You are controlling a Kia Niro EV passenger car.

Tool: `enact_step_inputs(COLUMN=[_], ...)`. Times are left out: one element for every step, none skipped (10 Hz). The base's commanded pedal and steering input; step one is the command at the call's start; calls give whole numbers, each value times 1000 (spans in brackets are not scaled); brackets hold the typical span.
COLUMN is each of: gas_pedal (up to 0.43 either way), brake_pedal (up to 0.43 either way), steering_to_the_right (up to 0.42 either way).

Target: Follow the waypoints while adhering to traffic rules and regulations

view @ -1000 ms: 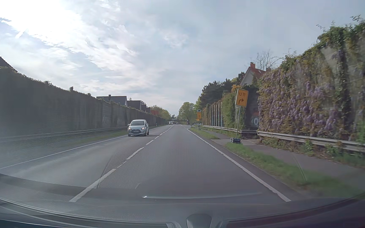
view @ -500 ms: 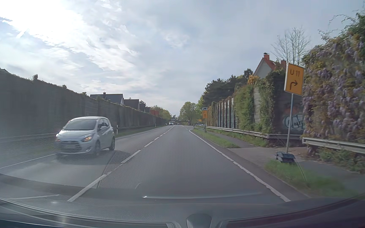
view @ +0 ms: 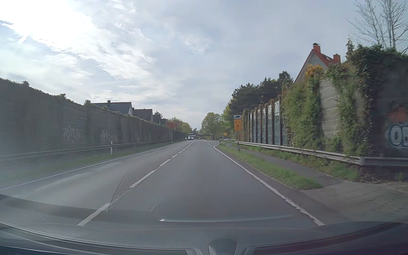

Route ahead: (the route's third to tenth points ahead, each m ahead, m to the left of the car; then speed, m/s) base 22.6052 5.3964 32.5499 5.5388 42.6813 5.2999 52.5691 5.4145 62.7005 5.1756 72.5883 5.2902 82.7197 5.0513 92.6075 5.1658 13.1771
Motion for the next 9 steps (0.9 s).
enact_step_inputs(gas_pedal=[0, 0, 0, 0, 0, 0, 0, 0, 0], brake_pedal=[0, 0, 0, 0, 0, 0, 0, 0, 0], steering_to_the_right=[-5, -5, -5, -5, -5, -5, -5, -4, -4])
